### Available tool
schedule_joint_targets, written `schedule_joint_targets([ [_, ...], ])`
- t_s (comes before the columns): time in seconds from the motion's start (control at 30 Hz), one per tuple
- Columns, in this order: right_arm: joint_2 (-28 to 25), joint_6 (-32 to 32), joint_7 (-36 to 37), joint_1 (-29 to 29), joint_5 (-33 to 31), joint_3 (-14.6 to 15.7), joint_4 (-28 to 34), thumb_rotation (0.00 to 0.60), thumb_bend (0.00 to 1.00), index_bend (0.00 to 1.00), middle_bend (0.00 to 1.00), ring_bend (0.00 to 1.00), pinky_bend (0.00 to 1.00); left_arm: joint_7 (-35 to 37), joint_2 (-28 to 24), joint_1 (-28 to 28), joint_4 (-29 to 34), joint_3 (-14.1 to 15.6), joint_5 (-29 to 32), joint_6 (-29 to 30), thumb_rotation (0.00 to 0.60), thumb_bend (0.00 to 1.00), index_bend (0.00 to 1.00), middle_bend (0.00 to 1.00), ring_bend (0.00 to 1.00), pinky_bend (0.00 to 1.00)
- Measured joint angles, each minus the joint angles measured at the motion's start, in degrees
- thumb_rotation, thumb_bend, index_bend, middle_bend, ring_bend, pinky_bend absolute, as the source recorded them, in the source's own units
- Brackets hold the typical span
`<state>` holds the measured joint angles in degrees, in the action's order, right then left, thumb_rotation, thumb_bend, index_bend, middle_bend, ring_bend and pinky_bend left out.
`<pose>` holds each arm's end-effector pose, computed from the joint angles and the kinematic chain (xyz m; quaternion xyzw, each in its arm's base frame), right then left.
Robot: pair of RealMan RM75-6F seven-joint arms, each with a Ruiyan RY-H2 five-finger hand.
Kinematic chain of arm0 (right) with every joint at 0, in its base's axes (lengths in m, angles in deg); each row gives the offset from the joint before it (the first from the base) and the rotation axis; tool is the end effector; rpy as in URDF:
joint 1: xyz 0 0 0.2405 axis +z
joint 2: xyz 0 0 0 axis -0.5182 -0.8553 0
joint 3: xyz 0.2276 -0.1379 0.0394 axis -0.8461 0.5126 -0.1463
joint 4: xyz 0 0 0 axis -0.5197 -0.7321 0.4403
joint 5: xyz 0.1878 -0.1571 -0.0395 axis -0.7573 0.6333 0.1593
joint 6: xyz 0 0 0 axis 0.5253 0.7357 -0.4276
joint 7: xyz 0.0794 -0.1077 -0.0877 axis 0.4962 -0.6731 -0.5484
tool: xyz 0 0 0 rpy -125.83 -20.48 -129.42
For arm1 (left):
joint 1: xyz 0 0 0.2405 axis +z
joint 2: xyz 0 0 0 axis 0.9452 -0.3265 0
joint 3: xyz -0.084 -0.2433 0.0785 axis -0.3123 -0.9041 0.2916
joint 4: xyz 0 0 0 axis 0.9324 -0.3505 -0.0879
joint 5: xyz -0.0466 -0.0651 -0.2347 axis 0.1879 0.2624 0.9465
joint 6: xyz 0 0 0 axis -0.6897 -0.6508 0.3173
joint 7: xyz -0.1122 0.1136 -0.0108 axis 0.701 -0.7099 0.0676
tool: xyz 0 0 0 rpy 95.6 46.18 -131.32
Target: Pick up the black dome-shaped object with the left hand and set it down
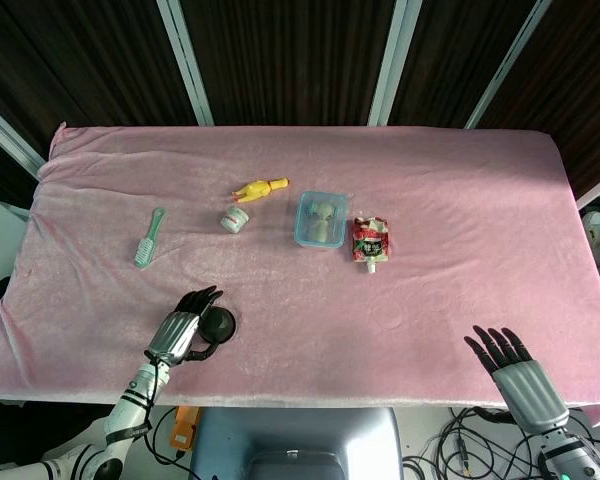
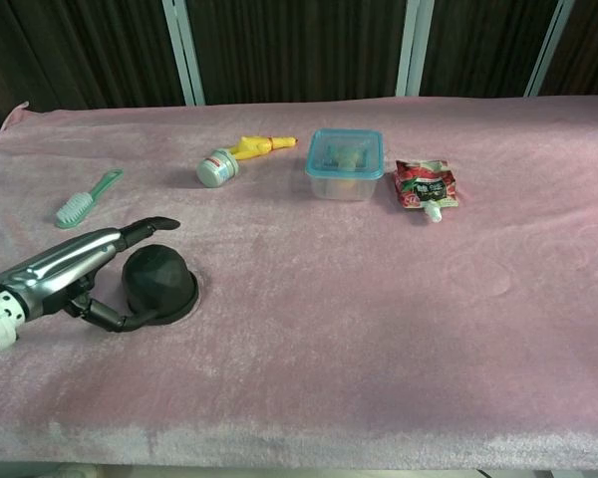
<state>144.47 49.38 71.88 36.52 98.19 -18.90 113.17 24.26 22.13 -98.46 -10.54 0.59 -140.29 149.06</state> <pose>-0.3310 -0.1471 0.0778 0.7497 -0.3533 0.2660 0.4924 -0.2262 0.2978 -0.0950 -0.6767 -0.4973 -0.3977 0.3696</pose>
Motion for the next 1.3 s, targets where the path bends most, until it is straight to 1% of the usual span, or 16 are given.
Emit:
schedule_joint_targets([
  [0.43,0.02,-0.32,-0.13,0.14,-0.12,0.00,0.02,0.600,0.00,0.00,0.00,0.00,0.08,0.90,0.08,-0.38,-0.26,-0.17,0.73,-0.84,0.600,0.31,0.04,0.00,0.00,0.03],
  [0.73,-0.09,-1.24,-0.19,0.66,-0.17,0.04,0.07,0.600,0.00,0.00,0.00,0.00,0.08,4.26,-0.36,-1.16,0.36,-0.41,3.29,-5.12,0.600,0.31,0.04,0.00,0.00,0.11],
  [0.83,-0.26,-1.51,-0.13,0.86,-0.19,0.05,0.18,0.600,0.00,0.00,0.00,0.00,0.08,6.58,-0.58,-1.33,1.09,-0.47,3.96,-6.63,0.600,0.31,0.03,0.00,0.06,0.18],
  [0.87,-0.31,-1.50,0.00,0.89,-0.07,0.09,0.18,0.600,0.00,0.00,0.00,0.00,0.08,7.47,-0.45,-1.39,1.12,-0.49,4.15,-7.03,0.600,0.32,0.03,0.01,0.10,0.23],
  [0.97,-0.44,-1.42,0.36,0.96,0.17,0.18,0.12,0.600,0.00,0.00,0.00,0.00,0.08,9.09,0.45,-1.43,0.53,-0.48,4.29,-7.45,0.600,0.33,0.04,0.09,0.20,0.34],
  [1.13,-0.58,-1.34,0.71,1.02,0.32,0.25,0.02,0.600,0.00,0.00,0.00,0.00,0.08,10.91,1.85,-1.33,-1.55,-0.08,3.54,-7.49,0.600,0.33,0.06,0.17,0.29,0.46],
  [1.3,-0.62,-1.24,0.88,1.04,0.47,0.32,-0.02,0.600,0.00,0.00,0.00,0.00,0.08,11.88,2.78,-0.88,-3.31,0.25,1.85,-5.52,0.600,0.34,0.11,0.25,0.39,0.57],
])
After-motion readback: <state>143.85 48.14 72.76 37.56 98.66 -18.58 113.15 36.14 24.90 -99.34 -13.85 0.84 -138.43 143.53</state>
